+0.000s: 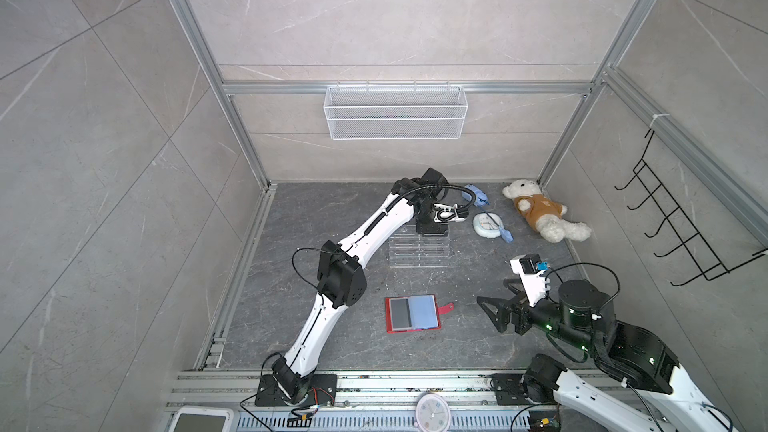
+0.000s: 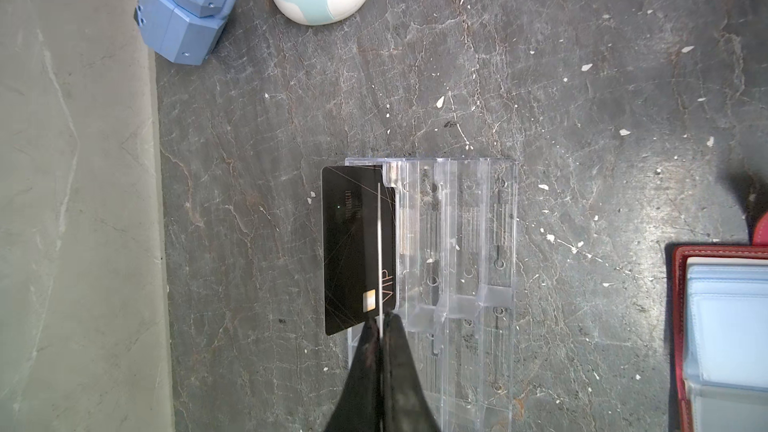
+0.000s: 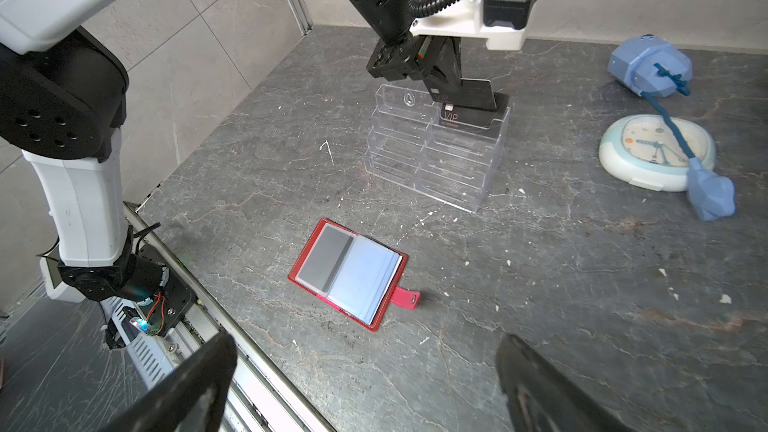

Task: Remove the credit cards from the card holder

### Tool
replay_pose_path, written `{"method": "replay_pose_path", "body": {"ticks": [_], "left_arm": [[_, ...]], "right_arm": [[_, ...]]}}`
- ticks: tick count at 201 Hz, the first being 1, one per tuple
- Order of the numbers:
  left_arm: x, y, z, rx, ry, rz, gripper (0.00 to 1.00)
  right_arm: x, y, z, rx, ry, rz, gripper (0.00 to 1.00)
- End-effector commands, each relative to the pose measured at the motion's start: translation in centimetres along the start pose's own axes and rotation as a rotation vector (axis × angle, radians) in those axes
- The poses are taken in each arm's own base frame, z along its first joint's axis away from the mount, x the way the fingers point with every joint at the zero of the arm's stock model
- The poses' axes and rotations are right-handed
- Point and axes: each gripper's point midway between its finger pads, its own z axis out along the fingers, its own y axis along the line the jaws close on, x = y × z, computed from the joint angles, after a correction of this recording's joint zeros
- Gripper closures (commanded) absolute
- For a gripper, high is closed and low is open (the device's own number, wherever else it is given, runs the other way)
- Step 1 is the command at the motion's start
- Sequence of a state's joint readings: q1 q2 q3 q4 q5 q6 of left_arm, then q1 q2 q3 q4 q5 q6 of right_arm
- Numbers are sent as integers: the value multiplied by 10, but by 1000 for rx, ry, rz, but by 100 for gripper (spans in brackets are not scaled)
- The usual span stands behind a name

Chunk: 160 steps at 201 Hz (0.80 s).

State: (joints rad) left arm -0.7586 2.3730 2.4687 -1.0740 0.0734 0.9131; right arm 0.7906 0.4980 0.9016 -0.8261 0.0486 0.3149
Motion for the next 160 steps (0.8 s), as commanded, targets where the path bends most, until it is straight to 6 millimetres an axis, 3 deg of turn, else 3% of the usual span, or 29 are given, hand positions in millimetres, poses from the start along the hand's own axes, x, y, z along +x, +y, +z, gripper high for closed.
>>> {"method": "replay_pose_path", "body": {"ticks": [1,53,160], "left_arm": [[3,7,4,-26,19,9,100],[5,12,14,-41,23,-12,100],[-6,15,6,-55,-15,-18,100]], "right_arm": [[3,-1,3,2,0,12,0],[5,-2,2,5,3,10,0],[8,-3,6,6,14,3,0]]}}
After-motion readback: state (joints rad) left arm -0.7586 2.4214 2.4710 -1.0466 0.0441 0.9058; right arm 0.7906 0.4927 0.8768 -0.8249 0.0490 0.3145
